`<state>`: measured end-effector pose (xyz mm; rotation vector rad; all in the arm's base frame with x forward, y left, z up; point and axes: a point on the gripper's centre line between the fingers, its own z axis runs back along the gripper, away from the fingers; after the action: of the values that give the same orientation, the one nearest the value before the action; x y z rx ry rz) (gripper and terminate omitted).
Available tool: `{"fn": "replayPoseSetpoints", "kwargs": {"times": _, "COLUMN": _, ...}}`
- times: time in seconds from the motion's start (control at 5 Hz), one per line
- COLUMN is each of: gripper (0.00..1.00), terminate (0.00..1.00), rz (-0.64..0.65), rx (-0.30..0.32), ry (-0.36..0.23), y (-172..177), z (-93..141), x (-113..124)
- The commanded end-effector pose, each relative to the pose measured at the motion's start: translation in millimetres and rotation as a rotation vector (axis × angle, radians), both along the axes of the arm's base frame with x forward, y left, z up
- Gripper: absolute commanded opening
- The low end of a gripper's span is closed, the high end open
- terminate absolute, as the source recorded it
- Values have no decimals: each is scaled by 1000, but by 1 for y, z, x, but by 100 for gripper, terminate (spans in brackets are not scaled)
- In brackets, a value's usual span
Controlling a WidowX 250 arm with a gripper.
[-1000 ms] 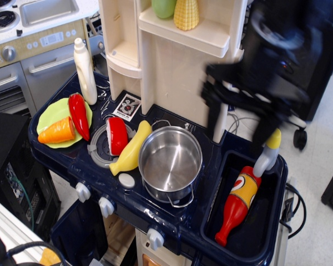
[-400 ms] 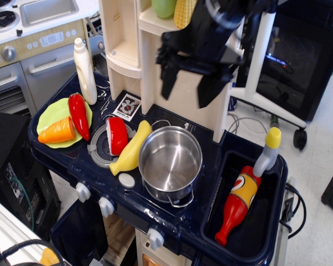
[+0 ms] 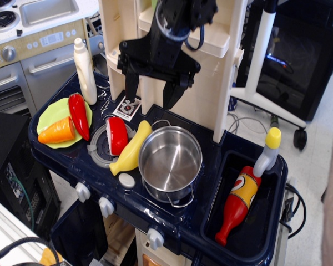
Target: Put sushi in pot or pan
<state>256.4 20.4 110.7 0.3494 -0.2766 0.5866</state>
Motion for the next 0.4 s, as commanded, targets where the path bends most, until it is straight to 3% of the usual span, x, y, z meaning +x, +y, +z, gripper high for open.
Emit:
{"fn": "replayPoseSetpoints", "kwargs": {"times": 0.0, "gripper": 100, "terminate": 0, "rz": -18, "rx": -22, "ry": -37, "y": 33, "z": -19, "x": 10}}
{"fn": "replayPoseSetpoints", "kwargs": {"times": 0.2, "gripper": 100, "terminate": 0, "rz": -21, "rx": -32, "ry": 4, "y": 41, "z": -27, "x": 4}}
